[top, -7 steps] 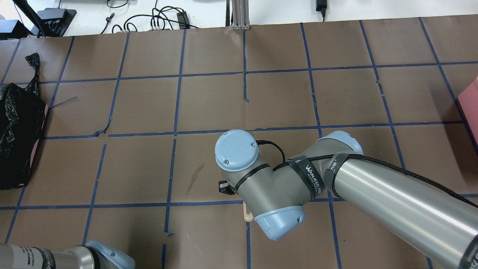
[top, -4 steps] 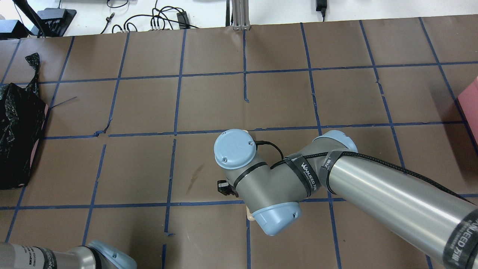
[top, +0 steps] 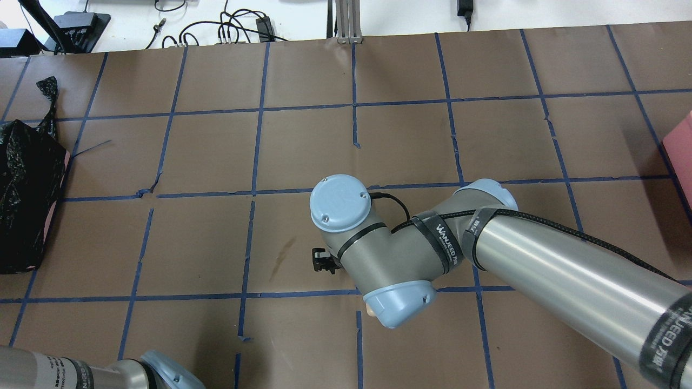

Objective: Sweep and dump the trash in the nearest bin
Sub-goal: 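Lay the brush on the table and open the right gripper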

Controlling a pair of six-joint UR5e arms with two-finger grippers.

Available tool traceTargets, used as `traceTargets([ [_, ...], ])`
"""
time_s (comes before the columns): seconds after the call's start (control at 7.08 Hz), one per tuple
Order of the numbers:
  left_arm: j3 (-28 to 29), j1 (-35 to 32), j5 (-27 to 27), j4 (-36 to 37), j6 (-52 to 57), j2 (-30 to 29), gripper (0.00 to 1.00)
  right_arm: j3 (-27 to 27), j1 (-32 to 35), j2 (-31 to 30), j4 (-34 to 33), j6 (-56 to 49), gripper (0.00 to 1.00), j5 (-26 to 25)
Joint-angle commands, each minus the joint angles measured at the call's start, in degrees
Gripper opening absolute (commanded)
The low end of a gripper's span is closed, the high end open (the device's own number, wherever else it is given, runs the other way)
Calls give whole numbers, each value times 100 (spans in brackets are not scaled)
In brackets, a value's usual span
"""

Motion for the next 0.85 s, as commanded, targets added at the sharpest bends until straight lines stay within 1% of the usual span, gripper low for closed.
traceTargets([
  [0.0, -11, -286, 358, 198, -157, -9, 2, -295, -343, -102, 18, -584, 100, -29],
  [0.14, -3, -287, 359, 208, -167, -1, 2, -636, -537, -120, 166, -761, 100, 41],
  [0.28, 58, -287, 324, 260, -80, 8, 2, -883, -704, -138, 603, -1024, 98, 42],
  [0.42, 103, -295, 246, 174, -53, 86, 2, -1190, -836, -269, 1112, -1122, 97, 42],
  [0.57, 112, -322, -147, 138, -62, 244, 2, -1637, -1168, -383, 1813, -1488, 97, 59],
  [0.71, 173, -322, -281, -1, -71, 367, 2, -2164, -1467, -454, 2507, -1744, 97, 68],
])
